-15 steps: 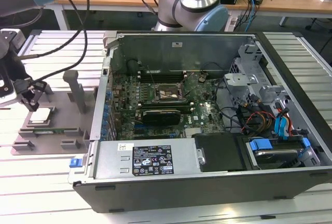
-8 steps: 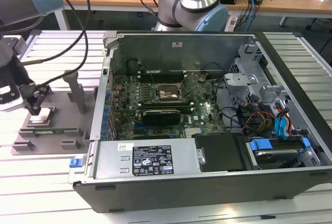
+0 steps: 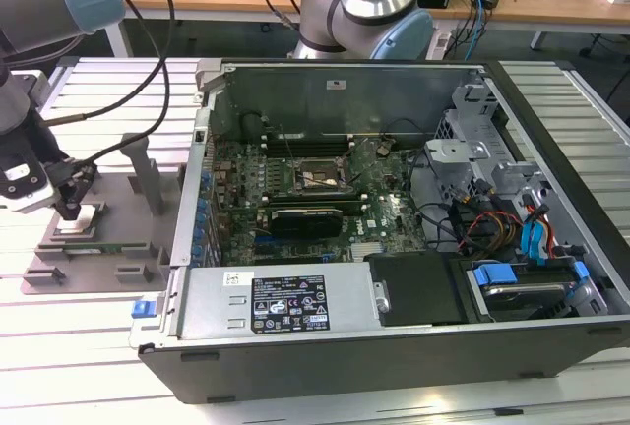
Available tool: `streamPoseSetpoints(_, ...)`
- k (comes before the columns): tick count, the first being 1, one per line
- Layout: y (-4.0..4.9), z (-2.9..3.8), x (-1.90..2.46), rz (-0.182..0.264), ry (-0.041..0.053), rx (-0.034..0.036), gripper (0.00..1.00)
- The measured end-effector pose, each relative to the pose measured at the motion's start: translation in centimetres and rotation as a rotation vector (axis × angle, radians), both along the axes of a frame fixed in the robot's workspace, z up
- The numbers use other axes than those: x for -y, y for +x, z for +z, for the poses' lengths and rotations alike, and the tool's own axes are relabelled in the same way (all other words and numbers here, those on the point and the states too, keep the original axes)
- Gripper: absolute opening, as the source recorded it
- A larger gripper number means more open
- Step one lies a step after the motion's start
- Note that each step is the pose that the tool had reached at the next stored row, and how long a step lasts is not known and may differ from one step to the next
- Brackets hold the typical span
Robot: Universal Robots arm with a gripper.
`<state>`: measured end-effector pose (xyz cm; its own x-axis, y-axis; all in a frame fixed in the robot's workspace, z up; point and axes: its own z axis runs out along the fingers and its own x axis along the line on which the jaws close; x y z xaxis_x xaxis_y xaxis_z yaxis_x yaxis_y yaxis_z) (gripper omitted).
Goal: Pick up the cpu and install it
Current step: 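Pick up the cpu and move it towards the insertion slot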
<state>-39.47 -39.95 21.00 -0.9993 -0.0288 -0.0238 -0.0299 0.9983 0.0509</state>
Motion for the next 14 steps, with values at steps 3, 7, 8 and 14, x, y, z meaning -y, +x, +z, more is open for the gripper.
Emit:
streamPoseSetpoints(3,0.0,0.0,0.0,0.0,0.0,0.0,0.23)
streamPoseSetpoints(7,0.0,-0.01,0.0,0.0,0.0001,0.0,0.42)
streamPoseSetpoints(8,0.0,-0.01,0.0,0.0,0.0,0.0,0.54)
streamPoseSetpoints(14,0.01,-0.91,0.0,0.0,0.0001,0.0001,0.66)
